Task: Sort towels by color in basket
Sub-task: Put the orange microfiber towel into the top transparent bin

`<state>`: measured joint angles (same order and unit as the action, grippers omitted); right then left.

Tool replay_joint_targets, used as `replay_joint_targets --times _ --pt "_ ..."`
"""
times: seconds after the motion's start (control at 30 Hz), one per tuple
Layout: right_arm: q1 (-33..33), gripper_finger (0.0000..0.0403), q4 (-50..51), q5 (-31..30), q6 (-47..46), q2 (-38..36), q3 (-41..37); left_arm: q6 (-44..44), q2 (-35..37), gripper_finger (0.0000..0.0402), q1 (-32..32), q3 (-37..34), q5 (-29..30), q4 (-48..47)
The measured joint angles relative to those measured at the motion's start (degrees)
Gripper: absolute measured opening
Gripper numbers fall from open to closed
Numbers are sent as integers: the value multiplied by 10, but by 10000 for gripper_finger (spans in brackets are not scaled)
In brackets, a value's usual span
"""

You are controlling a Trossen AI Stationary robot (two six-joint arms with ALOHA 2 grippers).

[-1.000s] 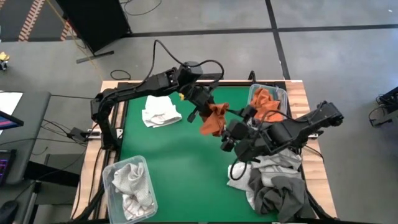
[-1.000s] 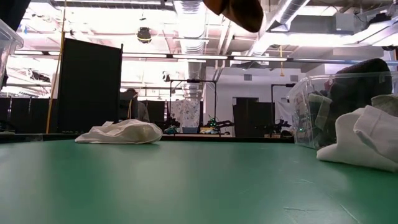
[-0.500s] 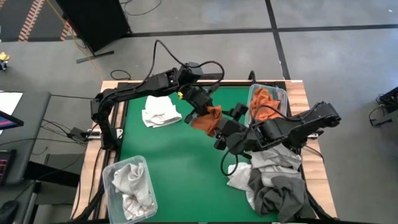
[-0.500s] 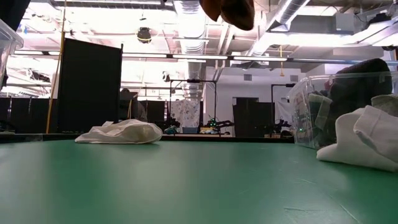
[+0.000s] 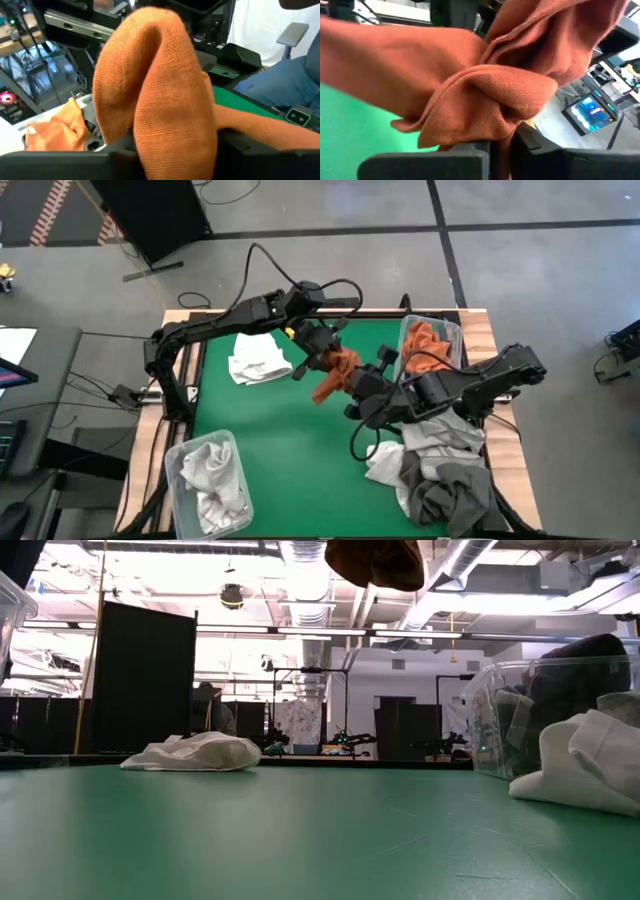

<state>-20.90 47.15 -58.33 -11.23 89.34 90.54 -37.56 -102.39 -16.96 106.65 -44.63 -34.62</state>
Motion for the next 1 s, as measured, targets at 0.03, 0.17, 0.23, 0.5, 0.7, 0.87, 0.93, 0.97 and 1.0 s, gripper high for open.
replay_joint_targets --times 0.03,0.17,0.23,0.5,0.7,0.87,0.93,0.97,1.0 --pt "-2 52 9 1 -11 0 0 -1 2 142 -3 0 10 -8" --pt "-4 49 38 2 -49 1 0 -24 15 159 -13 1 57 -53" --pt "-3 42 58 2 -70 1 0 -37 19 164 -16 1 91 -78" --pt "-7 42 194 3 -177 -1 11 -48 33 168 -44 -1 210 -211" --pt "-14 42 287 39 -267 -7 11 -47 32 168 -70 -1 216 -247" --pt "14 42 420 40 -402 -6 11 -23 29 168 -67 -1 224 -247" --pt "36 42 430 47 -435 -7 6 -9 29 168 -69 -1 230 -246" --pt "48 42 424 53 -431 -13 1 -2 29 168 -70 -1 232 -246" --pt "59 42 427 57 -436 -14 0 6 29 168 -69 -1 232 -245"
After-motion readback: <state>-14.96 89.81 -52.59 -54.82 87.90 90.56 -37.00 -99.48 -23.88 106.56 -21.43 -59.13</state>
